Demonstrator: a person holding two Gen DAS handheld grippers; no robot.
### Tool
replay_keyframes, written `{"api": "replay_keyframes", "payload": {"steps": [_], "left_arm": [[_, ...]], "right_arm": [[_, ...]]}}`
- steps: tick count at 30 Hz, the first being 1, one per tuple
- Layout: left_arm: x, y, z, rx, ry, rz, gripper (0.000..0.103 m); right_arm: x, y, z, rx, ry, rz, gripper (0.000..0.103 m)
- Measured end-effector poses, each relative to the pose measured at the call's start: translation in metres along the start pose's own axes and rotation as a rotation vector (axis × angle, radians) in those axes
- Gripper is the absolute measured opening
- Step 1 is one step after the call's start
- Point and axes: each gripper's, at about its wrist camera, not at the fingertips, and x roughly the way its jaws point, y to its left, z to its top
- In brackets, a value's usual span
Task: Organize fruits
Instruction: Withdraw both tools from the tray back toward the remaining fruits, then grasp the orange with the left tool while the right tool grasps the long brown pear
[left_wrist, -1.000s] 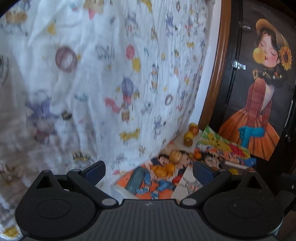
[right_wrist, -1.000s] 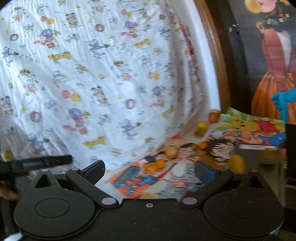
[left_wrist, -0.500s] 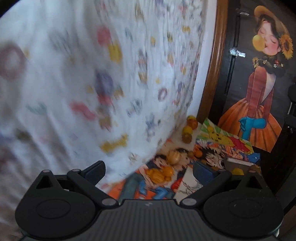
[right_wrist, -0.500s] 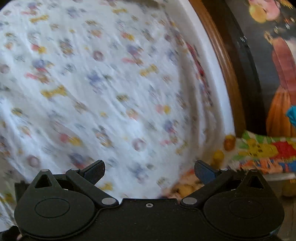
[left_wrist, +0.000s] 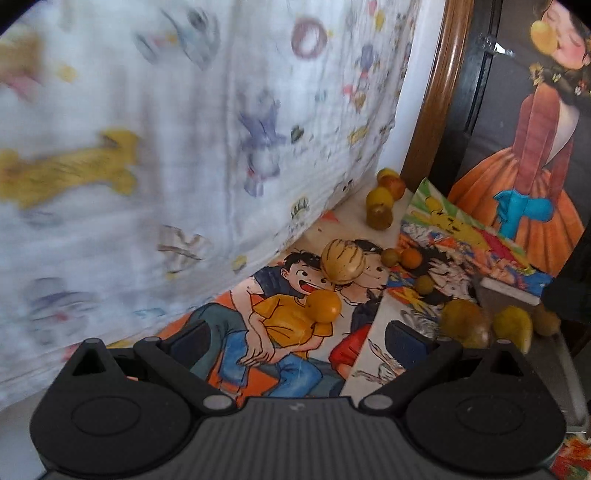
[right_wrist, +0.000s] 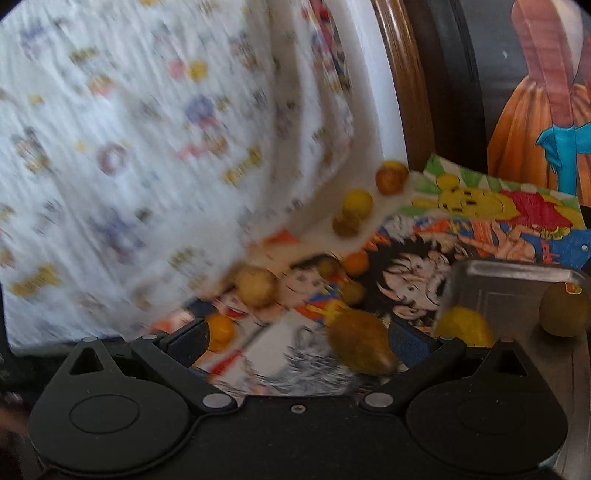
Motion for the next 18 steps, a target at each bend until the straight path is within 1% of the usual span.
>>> {"api": "replay_keyframes", "payload": {"steps": [5,9,12,15,18], "left_arm": [[0.037,-0.01,0.001,0.017,0.029,-0.005,0.103],[0.058,-0.014,0.002,0.022,0.045,0.003,0.103],[0.071,-0.015,0.003,0.015,0.053,0.002,0.103],[0.081,-0.017,0.004,0.014,0.055,0.0,0.103],[0.087,-0.019,0.004,0.014,0.056,-0.009,0.102]], "right_arm": [[0.027,-0.017,-0.002,-0.031,0.04,0.003,0.102],[0.044,-0.02,-0.002,-0.134,0.083,0.0,0.102],[0.054,-0.017,-0.002,-0.221,0.109,-0.002,0.099],[0.066,-0.015,-0.004,-0.29,0.154,0.001,0.094],[0.074,-0.016,-0.006,-0.308,0.181,0.021,0.093]]}}
